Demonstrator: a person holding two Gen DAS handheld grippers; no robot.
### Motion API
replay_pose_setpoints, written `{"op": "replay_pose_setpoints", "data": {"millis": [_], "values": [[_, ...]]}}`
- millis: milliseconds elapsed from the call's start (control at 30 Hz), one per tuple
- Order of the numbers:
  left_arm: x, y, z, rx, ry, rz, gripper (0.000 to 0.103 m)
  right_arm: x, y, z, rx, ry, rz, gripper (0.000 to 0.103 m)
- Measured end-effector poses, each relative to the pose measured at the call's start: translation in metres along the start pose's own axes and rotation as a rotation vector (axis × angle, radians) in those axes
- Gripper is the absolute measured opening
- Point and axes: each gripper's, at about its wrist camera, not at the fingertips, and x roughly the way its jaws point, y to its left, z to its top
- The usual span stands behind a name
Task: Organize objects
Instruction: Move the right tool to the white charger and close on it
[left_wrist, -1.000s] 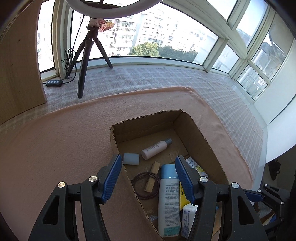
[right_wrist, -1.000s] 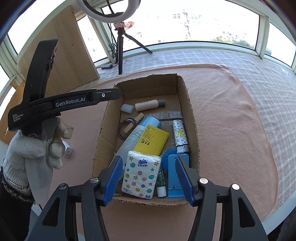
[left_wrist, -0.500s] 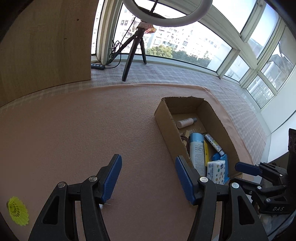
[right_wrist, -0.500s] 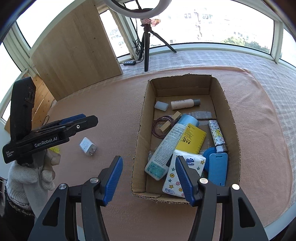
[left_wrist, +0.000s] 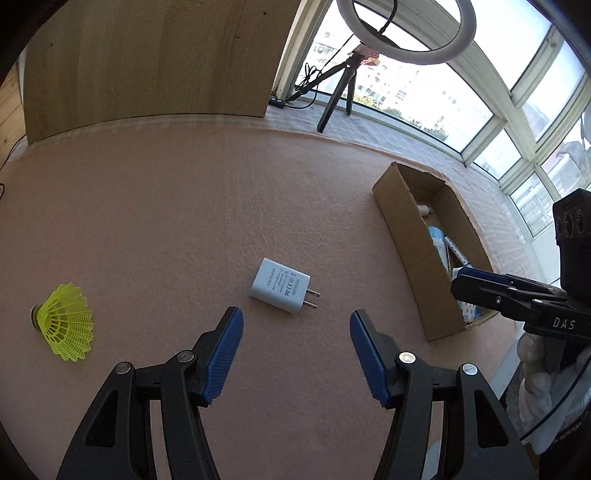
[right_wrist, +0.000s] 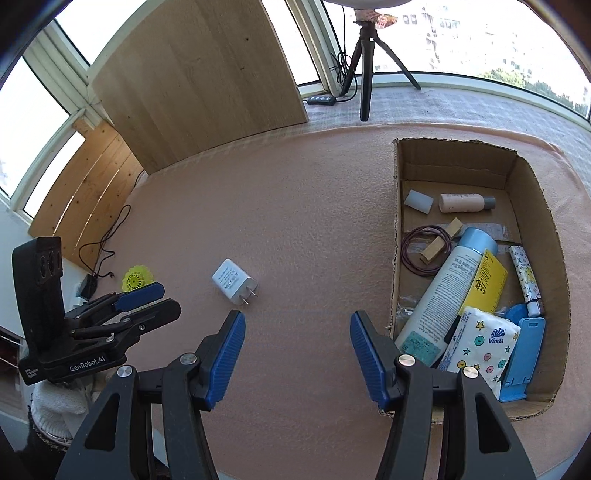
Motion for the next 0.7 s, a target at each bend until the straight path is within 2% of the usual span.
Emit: {"op": "replay_pose_setpoints", "data": {"millis": [233, 600, 667, 700], "values": [[0.01, 0.017, -0.018, -0.041, 0.028, -0.024, 0.063, 0.039, 0.023, 0.015, -0.044, 0.067, 0.04, 0.055], [0.043, 0.015, -0.016, -0.07, 0.074, -0.075, 0.063, 0.1, 0.041, 0.036, -0.037, 0.184, 0.109, 0.055], [0.048, 0.016, -0.013, -0.083, 0.078, -0.088, 0.062, 0.109, 0.041, 0.039, -0.024, 0.197, 0.116, 0.051], [0.051, 0.017, -0.012, -0.085, 0.08, -0.091, 0.061, 0.113, 0.041, 0.042, -0.017, 0.207, 0.125, 0.045]]}}
